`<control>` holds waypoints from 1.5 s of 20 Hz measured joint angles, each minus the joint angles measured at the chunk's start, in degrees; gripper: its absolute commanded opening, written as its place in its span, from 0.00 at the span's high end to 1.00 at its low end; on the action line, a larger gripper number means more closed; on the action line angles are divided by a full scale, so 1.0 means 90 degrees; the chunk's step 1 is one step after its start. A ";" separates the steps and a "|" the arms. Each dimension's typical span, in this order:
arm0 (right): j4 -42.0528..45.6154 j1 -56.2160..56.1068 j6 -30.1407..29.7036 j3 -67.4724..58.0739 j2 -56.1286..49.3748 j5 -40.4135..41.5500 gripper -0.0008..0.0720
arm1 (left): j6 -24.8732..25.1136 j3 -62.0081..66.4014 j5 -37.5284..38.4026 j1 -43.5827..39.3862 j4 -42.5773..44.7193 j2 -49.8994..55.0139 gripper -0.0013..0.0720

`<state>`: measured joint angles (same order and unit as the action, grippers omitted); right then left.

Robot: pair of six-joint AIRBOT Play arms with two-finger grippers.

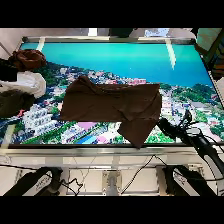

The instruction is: Fold the shirts.

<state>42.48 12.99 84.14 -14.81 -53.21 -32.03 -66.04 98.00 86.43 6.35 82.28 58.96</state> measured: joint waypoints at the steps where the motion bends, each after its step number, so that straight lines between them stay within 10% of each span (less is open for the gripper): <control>1: -0.0362 0.0000 -0.0158 0.0010 -0.0223 0.0148 0.57 | 0.0000 0.0000 0.0000 0.0000 0.0000 0.0000 0.91; 4: -0.1712 0.0002 -0.1139 0.0034 -0.0823 0.0296 0.62 | 0.0000 0.0000 0.0000 0.0000 0.0002 0.0000 0.91; 8: -0.3133 0.0005 -0.2475 0.0066 -0.1416 0.0146 0.96 | -0.0012 -0.0005 0.0002 0.0000 0.0002 0.0002 0.97; 12: -0.3509 0.0005 -0.2973 0.0068 -0.1598 0.0092 0.96 | -0.0163 -0.0367 -0.0002 0.0005 0.0019 0.0073 0.94; 15: -0.3572 0.0005 -0.3128 0.0068 -0.1642 0.0095 0.96 | -0.0330 -0.1219 -0.0248 0.0058 0.0019 0.0204 0.32; 16: -0.3592 0.0005 -0.3172 0.0068 -0.1654 0.0095 0.96 | -0.0495 -0.1588 -0.0435 0.0107 0.0017 0.0296 0.27; 30: -0.3606 0.0005 -0.3354 0.0068 -0.1668 0.0085 0.96 | -0.1960 -0.4585 -0.1440 0.1268 -0.1741 0.1841 0.33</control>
<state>10.02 13.04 53.95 -14.20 -68.23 -31.27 -83.68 56.73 73.47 17.76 66.61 75.53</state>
